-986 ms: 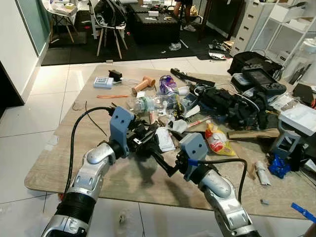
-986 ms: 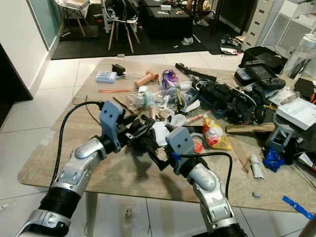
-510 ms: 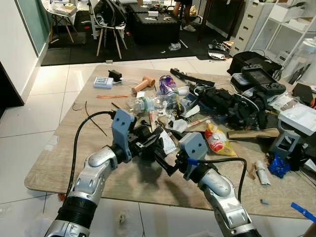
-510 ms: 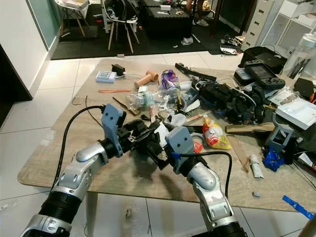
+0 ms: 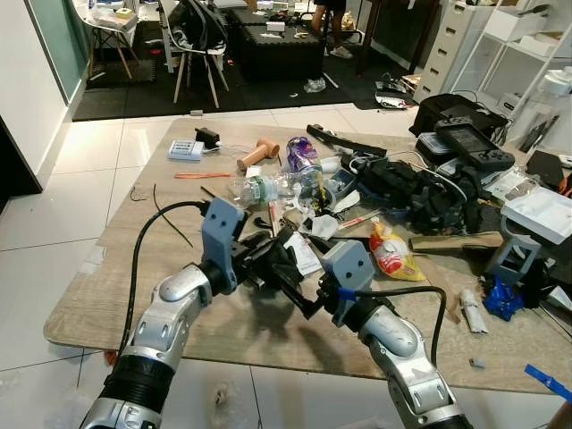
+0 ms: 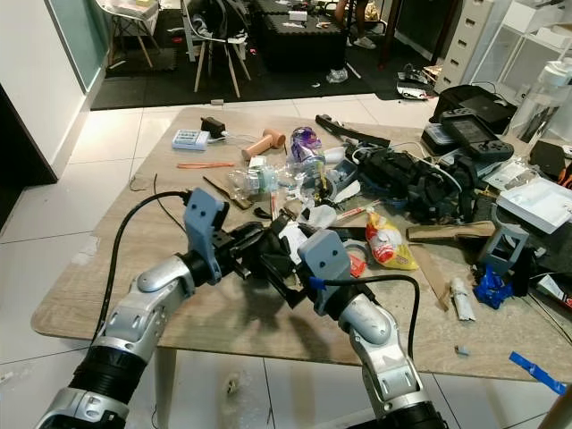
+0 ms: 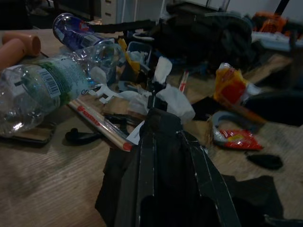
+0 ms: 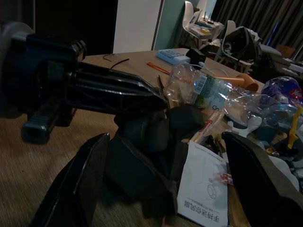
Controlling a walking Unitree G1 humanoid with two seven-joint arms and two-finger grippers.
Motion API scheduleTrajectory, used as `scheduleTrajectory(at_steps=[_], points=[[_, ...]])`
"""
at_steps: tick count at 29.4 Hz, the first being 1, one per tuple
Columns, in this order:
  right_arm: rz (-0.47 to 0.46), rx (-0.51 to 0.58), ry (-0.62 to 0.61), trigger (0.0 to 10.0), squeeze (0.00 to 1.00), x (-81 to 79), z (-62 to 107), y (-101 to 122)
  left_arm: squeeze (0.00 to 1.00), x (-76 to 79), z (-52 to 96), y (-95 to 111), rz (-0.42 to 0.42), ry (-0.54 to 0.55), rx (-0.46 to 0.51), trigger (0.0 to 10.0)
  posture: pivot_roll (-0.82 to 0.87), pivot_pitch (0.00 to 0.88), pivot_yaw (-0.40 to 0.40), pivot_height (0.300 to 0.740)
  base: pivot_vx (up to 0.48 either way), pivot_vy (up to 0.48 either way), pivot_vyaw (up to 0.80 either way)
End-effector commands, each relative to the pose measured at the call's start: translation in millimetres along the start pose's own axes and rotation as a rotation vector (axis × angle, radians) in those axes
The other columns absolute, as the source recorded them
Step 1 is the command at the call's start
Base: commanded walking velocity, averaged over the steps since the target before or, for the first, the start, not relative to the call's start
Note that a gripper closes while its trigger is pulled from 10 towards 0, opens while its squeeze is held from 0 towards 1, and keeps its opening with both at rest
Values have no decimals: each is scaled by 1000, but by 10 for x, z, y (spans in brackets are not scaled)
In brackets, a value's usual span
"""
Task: Picking trash to rubbish bin
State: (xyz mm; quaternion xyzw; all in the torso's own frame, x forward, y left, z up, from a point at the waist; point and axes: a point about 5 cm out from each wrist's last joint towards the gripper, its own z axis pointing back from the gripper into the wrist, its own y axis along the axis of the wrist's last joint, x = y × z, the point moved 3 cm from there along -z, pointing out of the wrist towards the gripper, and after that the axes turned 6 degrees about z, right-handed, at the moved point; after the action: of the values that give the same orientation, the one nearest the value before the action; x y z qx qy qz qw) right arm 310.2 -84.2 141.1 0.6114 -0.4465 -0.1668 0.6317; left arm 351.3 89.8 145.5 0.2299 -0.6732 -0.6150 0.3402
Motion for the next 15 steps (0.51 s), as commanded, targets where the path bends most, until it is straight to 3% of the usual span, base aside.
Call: scheduleTrajectory(at_steps=[1,3,6,8,9,10,11,12,15], points=[[-9,-2,-12,10000,0,19,20,-14,0,-3,12,35,26,-14,12,0,-102,62,-20,740,0,0,0],[-39,19,-22,10000,0,29,18,25,0,0,61,150,31,-58,36,0,-99,68,-20,740,0,0,0],[-85,57,-57,10000,0,69,11,95,0,-82,106,195,0,-32,39,0,-99,68,-20,740,0,0,0],[-126,85,-115,10000,0,137,9,148,0,-272,148,282,-35,99,81,0,-98,71,-19,740,0,0,0],[-137,75,-149,10000,0,187,7,135,0,-368,173,343,-57,179,106,4667,-98,72,-18,740,0,0,0],[-143,66,-171,10000,0,219,9,123,0,-420,192,381,-71,227,121,4667,-99,74,-15,740,0,0,0],[-129,66,-194,10000,0,258,11,126,0,-447,212,450,-94,262,152,10000,-99,74,-15,740,0,0,0],[-93,71,-223,10000,0,313,13,145,0,-409,241,578,-109,268,227,10000,-98,76,-14,740,0,0,0],[-78,81,-248,10000,0,359,10,172,0,-414,287,677,-96,328,305,10000,-98,80,-17,740,0,0,0]])
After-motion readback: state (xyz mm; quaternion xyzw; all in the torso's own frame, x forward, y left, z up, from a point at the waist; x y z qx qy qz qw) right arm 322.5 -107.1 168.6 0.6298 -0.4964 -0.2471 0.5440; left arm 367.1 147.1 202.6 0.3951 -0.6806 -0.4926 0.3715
